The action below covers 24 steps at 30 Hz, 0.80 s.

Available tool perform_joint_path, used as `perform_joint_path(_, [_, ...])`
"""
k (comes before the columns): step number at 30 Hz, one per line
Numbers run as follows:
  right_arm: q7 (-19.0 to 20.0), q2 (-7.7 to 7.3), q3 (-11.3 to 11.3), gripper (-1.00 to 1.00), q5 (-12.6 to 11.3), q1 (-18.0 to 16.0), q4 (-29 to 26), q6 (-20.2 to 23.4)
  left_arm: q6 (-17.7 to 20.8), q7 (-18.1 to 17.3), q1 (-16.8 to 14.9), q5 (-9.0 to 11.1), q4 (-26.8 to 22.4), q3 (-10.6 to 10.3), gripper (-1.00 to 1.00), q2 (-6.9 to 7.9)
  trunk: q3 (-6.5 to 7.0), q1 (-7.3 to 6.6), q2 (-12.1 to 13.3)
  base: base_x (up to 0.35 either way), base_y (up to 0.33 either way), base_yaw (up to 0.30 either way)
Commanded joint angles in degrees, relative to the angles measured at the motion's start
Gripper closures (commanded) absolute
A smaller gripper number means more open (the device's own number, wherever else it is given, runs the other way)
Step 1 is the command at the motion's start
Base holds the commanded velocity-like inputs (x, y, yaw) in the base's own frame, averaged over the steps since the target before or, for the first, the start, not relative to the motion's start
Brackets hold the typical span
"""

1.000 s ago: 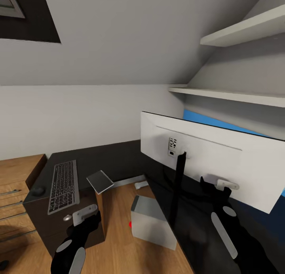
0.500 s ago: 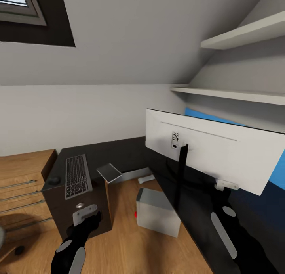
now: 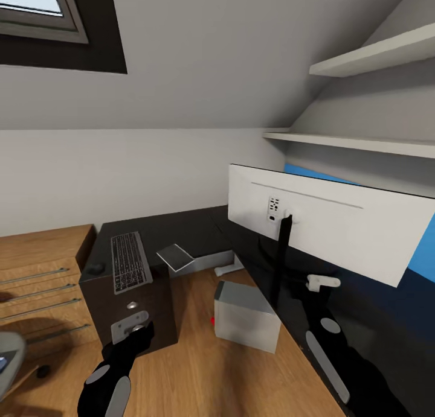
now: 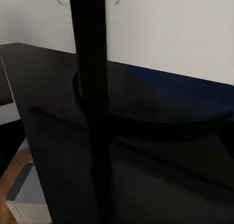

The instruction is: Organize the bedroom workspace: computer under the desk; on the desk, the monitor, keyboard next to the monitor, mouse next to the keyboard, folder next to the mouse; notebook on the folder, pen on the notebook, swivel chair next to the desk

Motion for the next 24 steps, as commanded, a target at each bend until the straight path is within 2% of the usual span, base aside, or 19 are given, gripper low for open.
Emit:
perform_joint_path(1, [-0.5, 0.35, 0.91, -1.0, -0.19, -0.06, -0.12, 0.26, 0.14, 0.52, -0.04, 0.6, -0.07, -0.06, -1.0, 0.0, -0.07, 0.0, -0.04, 0.007, 0.003, 0.0])
perform_joint_path(9, [-0.51, 0.69, 1.53, -1.0, 0.0, -0.06, -0.12, 0.26, -0.04, 0.52, -0.04, 0.58, -0.06, -0.06, -1.0, 0.0, -0.07, 0.0, -0.04, 0.176, 0.001, 0.0])
perform_joint_path(14, [-0.51, 0.7, 1.51, -1.0, 0.1, -0.06, -0.13, 0.24, 0.05, 0.52, -0.04, 0.54, -0.06, -0.06, -1.0, 0.0, -0.07, 0.0, -0.04, 0.058, 0.0, 0.0])
perform_joint_path(24, [-0.51, 0.71, 1.38, -1.0, 0.26, -0.06, 0.31, -2.02, 0.07, 0.52, -0.04, 0.51, -0.06, -0.07, -1.0, 0.0, -0.07, 0.0, -0.04, 0.149, 0.0, 0.0])
